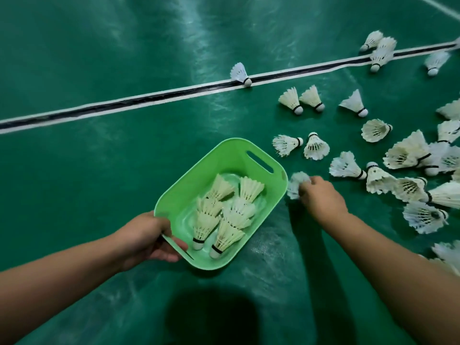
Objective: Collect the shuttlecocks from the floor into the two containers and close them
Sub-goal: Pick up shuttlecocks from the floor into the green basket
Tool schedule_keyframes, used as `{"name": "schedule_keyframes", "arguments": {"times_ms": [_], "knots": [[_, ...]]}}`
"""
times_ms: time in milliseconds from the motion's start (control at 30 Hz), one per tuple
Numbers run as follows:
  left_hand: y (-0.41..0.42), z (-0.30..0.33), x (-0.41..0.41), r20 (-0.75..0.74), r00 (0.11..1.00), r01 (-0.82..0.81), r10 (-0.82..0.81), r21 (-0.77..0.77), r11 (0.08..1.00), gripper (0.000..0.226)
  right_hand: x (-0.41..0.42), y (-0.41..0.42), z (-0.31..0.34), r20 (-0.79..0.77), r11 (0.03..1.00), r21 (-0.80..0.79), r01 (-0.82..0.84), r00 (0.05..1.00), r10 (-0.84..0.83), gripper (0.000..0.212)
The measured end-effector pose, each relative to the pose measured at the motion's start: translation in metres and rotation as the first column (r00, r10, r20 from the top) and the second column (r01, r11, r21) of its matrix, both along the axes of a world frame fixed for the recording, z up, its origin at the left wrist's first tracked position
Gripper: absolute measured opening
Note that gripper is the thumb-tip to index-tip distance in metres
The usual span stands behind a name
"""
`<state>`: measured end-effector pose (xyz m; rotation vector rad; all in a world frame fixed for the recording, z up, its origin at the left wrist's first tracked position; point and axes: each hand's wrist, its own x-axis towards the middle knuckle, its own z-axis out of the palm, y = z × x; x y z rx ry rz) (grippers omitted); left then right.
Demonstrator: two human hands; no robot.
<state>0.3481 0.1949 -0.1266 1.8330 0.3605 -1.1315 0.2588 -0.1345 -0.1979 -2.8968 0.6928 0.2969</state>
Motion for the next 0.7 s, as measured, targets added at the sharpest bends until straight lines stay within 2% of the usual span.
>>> {"name": "schedule_keyframes", "arguments": {"times_ms": [33,67,100,133,200,300,367,400,533,700], "knots": [[-0.001,0.000,-0.001,0.013,1.000,-0.011,0.011,-0.016,1.000,0.027,0.002,-0.005,0.006,0.175,0.989,0.078,0.126,0.975,-0.139,0.022],[-0.003,0.001,-0.004,0.025,1.000,-0.017,0.018,-0.032,0.999,0.029,0.006,-0.011,0.017,0.326,0.949,0.206,0.239,0.897,-0.297,0.024],[-0.005,0.002,-0.007,0.037,0.999,-0.022,0.024,-0.046,0.999,0.030,0.009,-0.015,0.032,0.467,0.901,0.334,0.278,0.781,-0.415,0.027],[-0.007,0.004,-0.011,0.047,0.998,-0.027,0.030,-0.060,0.998,0.032,0.011,-0.019,0.047,0.599,0.886,0.392,0.248,0.662,-0.450,0.030],[-0.012,0.005,-0.022,0.072,0.995,-0.055,0.062,-0.095,0.994,0.037,0.013,-0.014,0.079,0.812,0.946,0.307,0.100,0.492,-0.315,0.030],[-0.021,0.002,-0.037,0.133,0.984,-0.099,0.120,-0.158,0.982,0.048,0.004,0.016,0.110,0.928,0.980,0.082,-0.182,0.374,-0.008,0.021],[-0.029,0.004,-0.042,0.155,0.975,-0.127,0.161,-0.211,0.969,0.051,-0.003,0.040,0.116,0.922,0.945,-0.032,-0.325,0.355,0.153,0.022],[-0.033,0.007,-0.043,0.159,0.972,-0.135,0.175,-0.234,0.963,0.051,-0.004,0.049,0.115,0.904,0.932,-0.057,-0.357,0.378,0.200,0.024],[-0.045,0.022,-0.050,0.187,0.970,-0.100,0.153,-0.264,0.959,0.046,0.002,0.056,0.095,0.835,0.944,-0.028,-0.328,0.511,0.203,0.025],[-0.047,0.033,-0.066,0.172,0.979,-0.064,0.113,-0.269,0.961,0.044,0.011,0.051,0.085,0.827,0.955,-0.041,-0.293,0.526,0.197,0.018]]}}
